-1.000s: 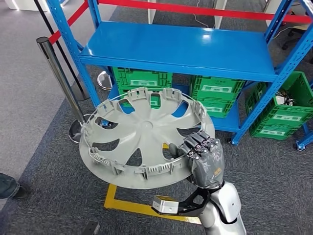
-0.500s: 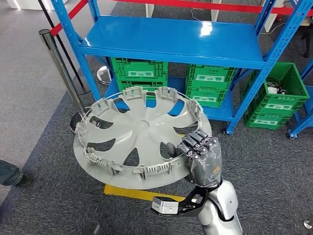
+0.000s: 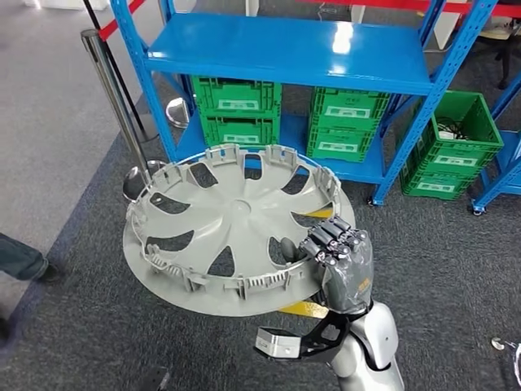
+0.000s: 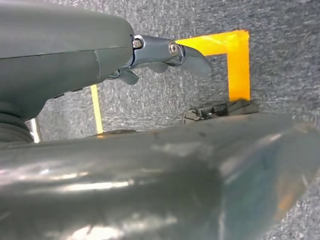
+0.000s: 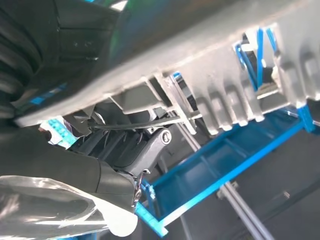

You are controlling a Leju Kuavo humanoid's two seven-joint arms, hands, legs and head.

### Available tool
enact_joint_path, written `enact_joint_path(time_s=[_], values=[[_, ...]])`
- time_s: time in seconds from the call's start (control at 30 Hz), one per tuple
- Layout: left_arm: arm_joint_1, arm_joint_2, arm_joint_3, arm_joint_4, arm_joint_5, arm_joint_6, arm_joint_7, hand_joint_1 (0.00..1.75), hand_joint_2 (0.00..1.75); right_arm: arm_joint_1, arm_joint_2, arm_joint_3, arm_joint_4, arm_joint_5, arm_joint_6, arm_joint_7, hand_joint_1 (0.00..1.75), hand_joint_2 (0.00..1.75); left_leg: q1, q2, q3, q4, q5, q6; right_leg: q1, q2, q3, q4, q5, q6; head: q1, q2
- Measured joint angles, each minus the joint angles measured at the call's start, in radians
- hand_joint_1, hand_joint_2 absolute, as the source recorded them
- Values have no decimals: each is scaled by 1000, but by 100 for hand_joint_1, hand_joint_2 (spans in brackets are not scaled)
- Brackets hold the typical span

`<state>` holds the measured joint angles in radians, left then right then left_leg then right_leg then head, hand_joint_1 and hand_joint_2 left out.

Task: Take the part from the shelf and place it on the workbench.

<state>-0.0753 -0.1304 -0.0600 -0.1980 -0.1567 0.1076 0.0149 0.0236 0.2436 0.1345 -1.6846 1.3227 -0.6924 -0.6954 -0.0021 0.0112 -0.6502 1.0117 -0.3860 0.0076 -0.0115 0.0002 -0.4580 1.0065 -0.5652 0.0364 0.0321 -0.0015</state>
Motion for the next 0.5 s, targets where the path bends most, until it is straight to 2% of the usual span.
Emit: enact_joint_path(time_s=[0.03,0.07,0.1,0.13,0.17,0.23,0.27,0.3,0.33,0.37,0.4,0.47,0.5], values=[[0,0,0,0,0,0,0,0,0,0,0,0,-1,0,0,0,175,175,0,0,-5,0,10,-5,2,0,7,-22,-8,-7,1,0],[2,0,0,0,0,0,0,0,0,1,0,0,-2,0,0,0,175,175,1,-1,-9,-1,18,-10,2,-1,-5,-21,-2,-16,1,0],[4,1,0,1,0,0,0,0,0,1,0,0,-2,-1,0,0,175,175,3,-2,-14,2,8,-16,2,-2,-17,-21,7,-25,1,0],[7,1,0,1,0,0,0,0,0,1,0,0,-2,-1,0,0,175,175,5,-3,-21,19,-22,-23,1,-4,-28,-21,20,-34,-1,0],[9,1,0,1,0,0,0,0,0,1,0,0,-2,0,0,0,175,175,6,-3,-30,55,-71,-29,-1,-5,-40,-20,33,-40,-2,0],[11,1,-1,1,0,0,1,0,0,2,1,0,-2,0,0,0,175,175,8,-4,-49,178,-181,-37,0,-6,-64,-18,60,-47,-5,0],[11,1,-1,1,0,0,1,0,0,2,1,0,-2,0,0,0,175,175,8,-4,-53,239,-208,-39,1,-7,-79,-16,72,-47,-5,0],[10,1,-1,1,0,0,1,0,0,3,1,0,-2,0,0,0,175,175,9,-4,-48,280,-211,-39,1,-7,-95,-12,83,-47,-5,0],[10,1,-1,1,0,0,1,0,0,3,1,0,-2,0,0,0,175,175,9,-4,-30,288,-193,-38,2,-8,-112,-8,93,-46,-5,0],[10,1,-1,1,0,0,1,0,0,3,1,0,-2,0,0,0,175,175,9,-5,5,257,-164,-36,2,-8,-128,-3,101,-44,-5,0],[10,1,-1,1,0,0,1,0,0,3,1,0,-2,0,0,0,175,175,9,-6,55,195,-142,-32,2,-8,-142,1,109,-41,-5,0],[7,1,-1,1,0,0,1,0,0,3,1,0,-3,0,0,0,175,175,6,-9,156,44,-140,-22,4,-7,-161,7,126,-31,-5,0],[6,1,-1,1,0,0,1,0,0,2,1,0,-3,0,0,0,175,175,4,-10,182,-2,-148,-18,5,-7,-165,7,135,-25,-4,0]])
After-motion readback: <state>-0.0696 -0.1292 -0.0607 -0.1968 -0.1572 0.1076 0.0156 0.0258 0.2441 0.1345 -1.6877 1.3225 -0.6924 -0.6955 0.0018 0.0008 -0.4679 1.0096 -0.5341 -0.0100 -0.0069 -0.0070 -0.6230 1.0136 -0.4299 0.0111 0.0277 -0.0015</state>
